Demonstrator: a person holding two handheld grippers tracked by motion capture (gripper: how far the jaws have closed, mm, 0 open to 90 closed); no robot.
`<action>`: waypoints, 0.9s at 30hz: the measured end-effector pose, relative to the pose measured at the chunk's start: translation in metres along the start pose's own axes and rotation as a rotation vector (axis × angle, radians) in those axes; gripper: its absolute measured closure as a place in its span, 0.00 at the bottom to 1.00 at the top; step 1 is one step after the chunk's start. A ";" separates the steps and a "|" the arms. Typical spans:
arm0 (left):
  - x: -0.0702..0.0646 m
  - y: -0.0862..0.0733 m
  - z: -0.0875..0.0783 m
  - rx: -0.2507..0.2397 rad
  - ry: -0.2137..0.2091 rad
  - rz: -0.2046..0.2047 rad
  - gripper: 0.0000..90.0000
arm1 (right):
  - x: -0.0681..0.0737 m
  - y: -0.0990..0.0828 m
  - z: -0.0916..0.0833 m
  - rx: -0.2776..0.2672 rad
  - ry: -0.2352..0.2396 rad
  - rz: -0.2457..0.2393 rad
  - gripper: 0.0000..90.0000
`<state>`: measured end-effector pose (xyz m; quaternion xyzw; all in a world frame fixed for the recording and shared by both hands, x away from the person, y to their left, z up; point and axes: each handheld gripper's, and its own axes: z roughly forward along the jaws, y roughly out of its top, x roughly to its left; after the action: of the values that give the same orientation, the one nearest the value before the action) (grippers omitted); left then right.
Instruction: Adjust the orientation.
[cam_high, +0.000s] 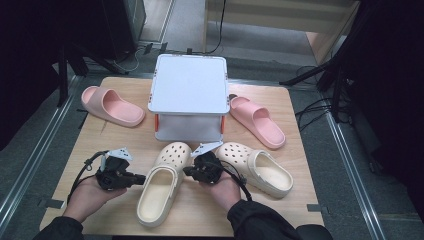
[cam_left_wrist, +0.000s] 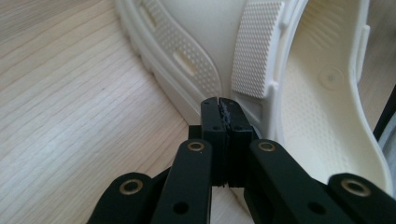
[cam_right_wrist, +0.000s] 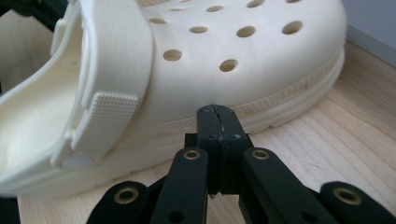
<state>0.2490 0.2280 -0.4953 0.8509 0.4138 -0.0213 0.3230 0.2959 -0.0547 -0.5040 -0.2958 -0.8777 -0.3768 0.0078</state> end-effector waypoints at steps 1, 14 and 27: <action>-0.002 0.001 0.001 0.003 0.000 0.000 0.99 | -0.001 0.000 0.000 0.001 0.001 0.005 1.00; -0.003 0.005 0.006 0.006 -0.017 -0.023 0.91 | -0.006 0.003 0.000 -0.002 -0.013 -0.002 1.00; 0.003 0.009 -0.019 -0.101 0.019 -0.041 0.54 | -0.013 -0.003 -0.040 -0.068 0.056 -0.030 0.75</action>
<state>0.2533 0.2369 -0.4768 0.8250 0.4347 0.0012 0.3612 0.2966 -0.0897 -0.4809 -0.2721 -0.8681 -0.4148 0.0168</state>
